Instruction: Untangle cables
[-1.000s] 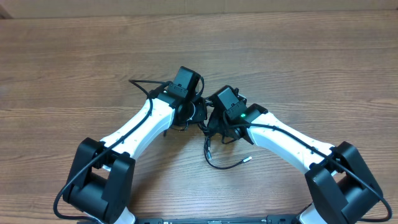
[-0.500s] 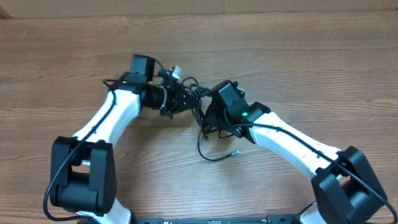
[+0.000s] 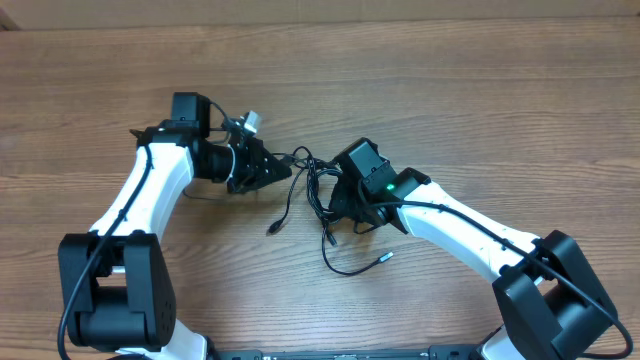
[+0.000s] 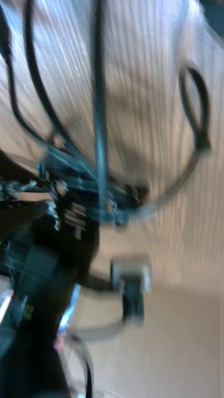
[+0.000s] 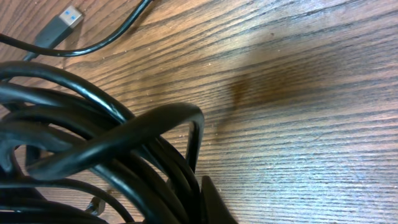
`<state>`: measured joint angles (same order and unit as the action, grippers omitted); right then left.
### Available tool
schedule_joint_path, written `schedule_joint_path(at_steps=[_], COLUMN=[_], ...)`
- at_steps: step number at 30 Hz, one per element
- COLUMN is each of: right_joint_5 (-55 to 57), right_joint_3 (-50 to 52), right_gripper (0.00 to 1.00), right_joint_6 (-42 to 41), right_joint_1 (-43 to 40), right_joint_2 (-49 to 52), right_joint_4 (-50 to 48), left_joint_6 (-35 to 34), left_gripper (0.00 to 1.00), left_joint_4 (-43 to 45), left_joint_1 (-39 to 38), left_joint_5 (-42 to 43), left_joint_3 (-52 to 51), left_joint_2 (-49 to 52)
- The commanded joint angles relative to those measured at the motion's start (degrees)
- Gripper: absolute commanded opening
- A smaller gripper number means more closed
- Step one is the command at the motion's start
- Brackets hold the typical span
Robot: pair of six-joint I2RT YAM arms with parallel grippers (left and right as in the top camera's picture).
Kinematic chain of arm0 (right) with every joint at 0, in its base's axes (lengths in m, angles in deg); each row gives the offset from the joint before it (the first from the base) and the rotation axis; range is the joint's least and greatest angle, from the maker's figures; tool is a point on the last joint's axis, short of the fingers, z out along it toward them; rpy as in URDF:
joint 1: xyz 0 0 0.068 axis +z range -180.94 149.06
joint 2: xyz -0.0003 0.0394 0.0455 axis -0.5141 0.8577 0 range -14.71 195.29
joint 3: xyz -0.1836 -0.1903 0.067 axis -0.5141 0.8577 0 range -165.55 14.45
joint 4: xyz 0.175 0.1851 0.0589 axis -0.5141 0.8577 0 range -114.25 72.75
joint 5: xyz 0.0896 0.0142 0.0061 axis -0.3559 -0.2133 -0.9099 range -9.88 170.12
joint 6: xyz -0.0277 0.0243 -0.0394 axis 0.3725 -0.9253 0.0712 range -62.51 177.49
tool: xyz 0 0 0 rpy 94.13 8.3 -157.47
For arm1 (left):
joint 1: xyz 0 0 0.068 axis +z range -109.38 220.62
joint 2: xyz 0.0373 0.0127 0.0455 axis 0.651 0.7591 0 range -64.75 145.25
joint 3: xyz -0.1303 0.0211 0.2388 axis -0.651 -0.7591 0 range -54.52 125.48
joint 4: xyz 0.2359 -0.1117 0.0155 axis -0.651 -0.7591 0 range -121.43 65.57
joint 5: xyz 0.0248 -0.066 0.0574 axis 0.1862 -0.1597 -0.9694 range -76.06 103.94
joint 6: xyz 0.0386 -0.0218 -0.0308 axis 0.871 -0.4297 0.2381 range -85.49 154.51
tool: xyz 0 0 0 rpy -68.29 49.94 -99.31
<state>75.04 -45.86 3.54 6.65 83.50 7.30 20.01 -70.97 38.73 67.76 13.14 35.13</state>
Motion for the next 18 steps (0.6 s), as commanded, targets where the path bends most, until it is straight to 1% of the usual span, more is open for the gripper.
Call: schedule_joint_path(at_steps=[1,3,5,6,7,11,14,15,16,17,18], right_joint_5=[0.0,0.1,0.1,0.1,0.1,0.1,0.1,0.1,0.1,0.1,0.1], right_joint_3=[0.3,0.3,0.3,0.3,0.3,0.3,0.3,0.3,0.3,0.3,0.3], right_gripper=[0.04,0.04,0.04,0.04,0.04,0.04,0.04,0.04,0.04,0.04,0.04], right_joint_6=[0.4,0.4,0.4,0.4,0.4,0.4,0.4,0.4,0.4,0.4,0.4], right_joint_1=[0.0,0.0,0.0,0.0,0.0,0.0,0.0,0.0,0.0,0.0,0.0], right_joint_2=[0.2,0.2,0.2,0.2,0.2,0.2,0.2,0.2,0.2,0.2,0.2], right_joint_4=[-0.4,-0.4,-0.4,-0.4,-0.4,-0.4,-0.4,-0.4,-0.4,-0.4,-0.4], left_joint_6=[1.6,1.6,-0.3,-2.6,-3.9,-7.7,-11.6,-12.8,-13.0,-13.0,-13.0], left_gripper=[0.15,0.19,0.22,0.23,0.24,0.24,0.25,0.22,0.17,0.04,0.04], left_joint_4=[-2.3,-2.3,-1.8,-1.1,-0.7,2.4,4.6,5.5,6.0,6.3,6.4], left_joint_1=[-3.1,-5.7,-8.9,-11.0,-12.2,-16.2,-18.2,-19.0,-19.6,-20.1,-20.2], left_joint_5=[-9.2,-9.6,-12.7,-16.4,-18.2,-22.0,-29.1,-31.5,-32.0,-31.8,-31.8], left_joint_3=[0.7,0.7,0.7,0.7,0.7,0.7,0.7,0.7,0.7,0.7,0.7], left_joint_2=[-1.3,-1.3,-1.3,-1.3,-1.3,-1.3,-1.3,-1.3,-1.3,-1.3,-1.3])
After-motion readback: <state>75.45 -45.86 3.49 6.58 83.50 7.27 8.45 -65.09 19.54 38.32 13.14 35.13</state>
